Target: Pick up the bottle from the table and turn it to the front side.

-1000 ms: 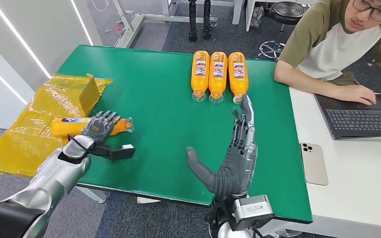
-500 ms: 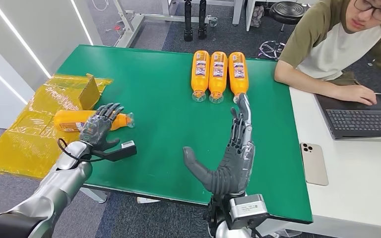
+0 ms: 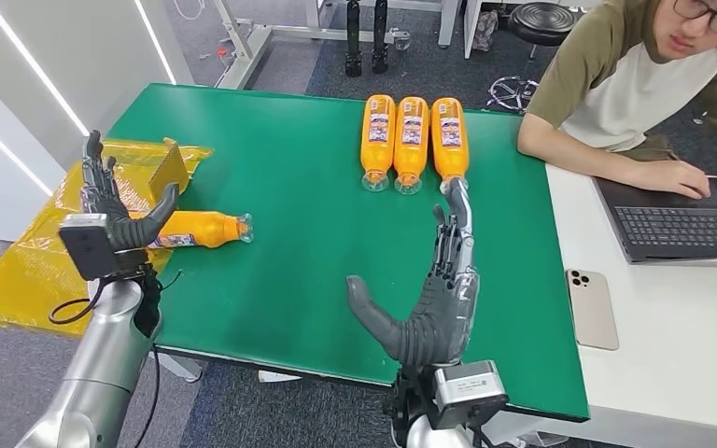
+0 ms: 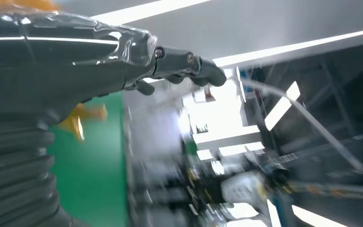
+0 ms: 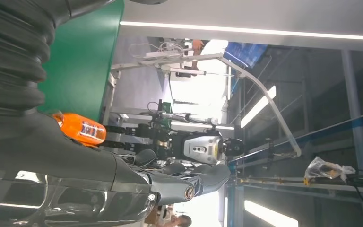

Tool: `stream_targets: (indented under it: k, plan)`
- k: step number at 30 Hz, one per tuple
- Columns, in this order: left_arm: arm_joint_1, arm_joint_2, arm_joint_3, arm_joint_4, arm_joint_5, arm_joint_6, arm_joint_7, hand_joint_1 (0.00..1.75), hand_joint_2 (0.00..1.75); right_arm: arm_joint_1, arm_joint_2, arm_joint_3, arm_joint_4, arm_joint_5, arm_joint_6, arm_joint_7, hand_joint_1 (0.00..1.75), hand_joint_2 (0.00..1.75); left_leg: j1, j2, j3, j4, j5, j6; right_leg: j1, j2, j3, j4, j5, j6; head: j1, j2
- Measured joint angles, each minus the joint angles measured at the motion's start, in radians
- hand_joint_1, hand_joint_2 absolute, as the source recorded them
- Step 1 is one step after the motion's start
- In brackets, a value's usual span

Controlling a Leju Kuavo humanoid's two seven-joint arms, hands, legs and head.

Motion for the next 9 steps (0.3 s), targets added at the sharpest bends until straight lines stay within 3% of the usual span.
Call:
stream_targets:
  k: [4, 9]
  plan:
    - [0.040, -0.142, 0.101, -0.157, 0.152, -0.210, -0.001, 0.00, 1.75, -0.001, 0.000, 0.004, 0.014, -0.014, 0.000, 0.000, 0.00, 1.75, -0.001, 0.001, 0.000, 0.000, 0.000, 0.000, -0.001, 0.000, 0.000, -0.001, 0.000, 0.001, 0.000, 0.000]
    - [0.124, -0.294, 0.131, -0.279, 0.252, -0.271, -0.001, 0.00, 1.75, 0.003, -0.002, 0.007, 0.027, -0.011, 0.000, 0.000, 0.00, 1.75, -0.001, 0.000, -0.001, 0.001, -0.001, 0.001, -0.001, 0.000, 0.001, -0.002, 0.000, 0.001, 0.000, 0.000]
